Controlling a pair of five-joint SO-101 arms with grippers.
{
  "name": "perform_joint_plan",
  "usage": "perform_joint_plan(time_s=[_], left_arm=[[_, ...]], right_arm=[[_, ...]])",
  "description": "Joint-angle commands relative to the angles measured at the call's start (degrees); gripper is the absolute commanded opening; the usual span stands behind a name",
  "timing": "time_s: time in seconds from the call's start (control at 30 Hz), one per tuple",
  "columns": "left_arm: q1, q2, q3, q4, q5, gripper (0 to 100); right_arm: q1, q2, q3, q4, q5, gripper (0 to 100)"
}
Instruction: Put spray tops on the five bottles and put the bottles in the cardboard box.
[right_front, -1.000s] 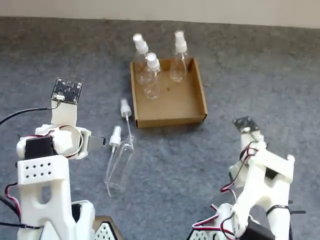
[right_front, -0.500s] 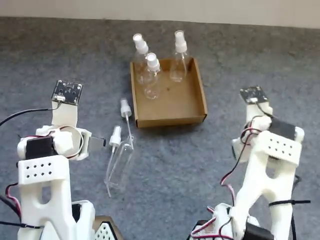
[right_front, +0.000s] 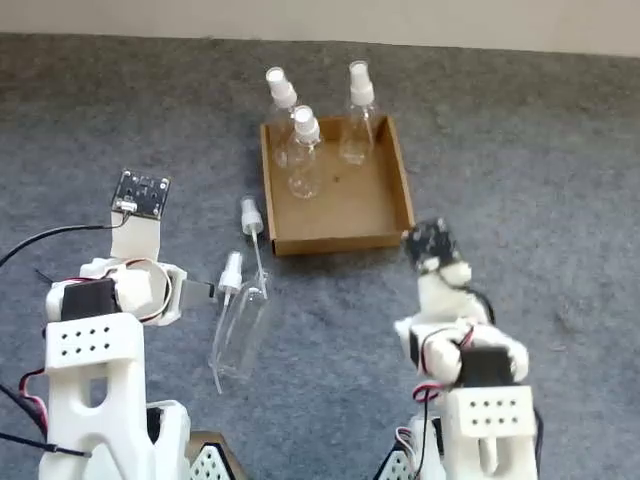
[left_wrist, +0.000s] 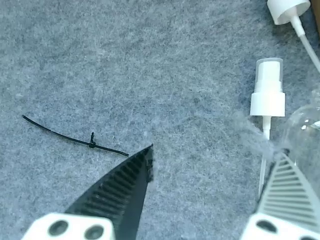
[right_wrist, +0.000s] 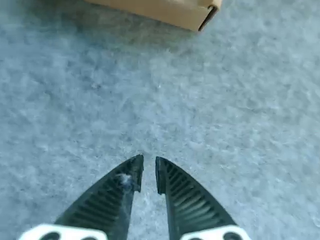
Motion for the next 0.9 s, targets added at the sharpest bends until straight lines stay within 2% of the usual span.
perform_joint_plan(time_s=[0.0,0.1,0.27,0.4,0.67,0.87], left_arm=[[1.01,-0.4,-0.22,-1.23,2.29,32],[1.01,-0.4,-0.22,-1.23,5.1,32],[1.01,-0.4,1.98,-1.41,5.89,32],[0.57,-0.4,7.08,-6.24,5.71,32],[0.22,-0.4,11.56,-11.96,5.63,32],[-3.82,-0.4,13.14,-17.05,5.63,32]], right_arm=[[-0.31,-5.93,7.87,-3.74,-0.35,0.9],[-0.31,-10.77,11.47,-3.74,-0.35,0.9],[-0.31,-22.37,17.27,-3.74,2.9,1.0],[-0.31,-33.54,25.98,-3.74,3.08,1.0],[-0.22,-32.4,30.46,-3.65,3.08,1.0],[-0.13,-32.22,30.46,-3.3,3.08,1.0]])
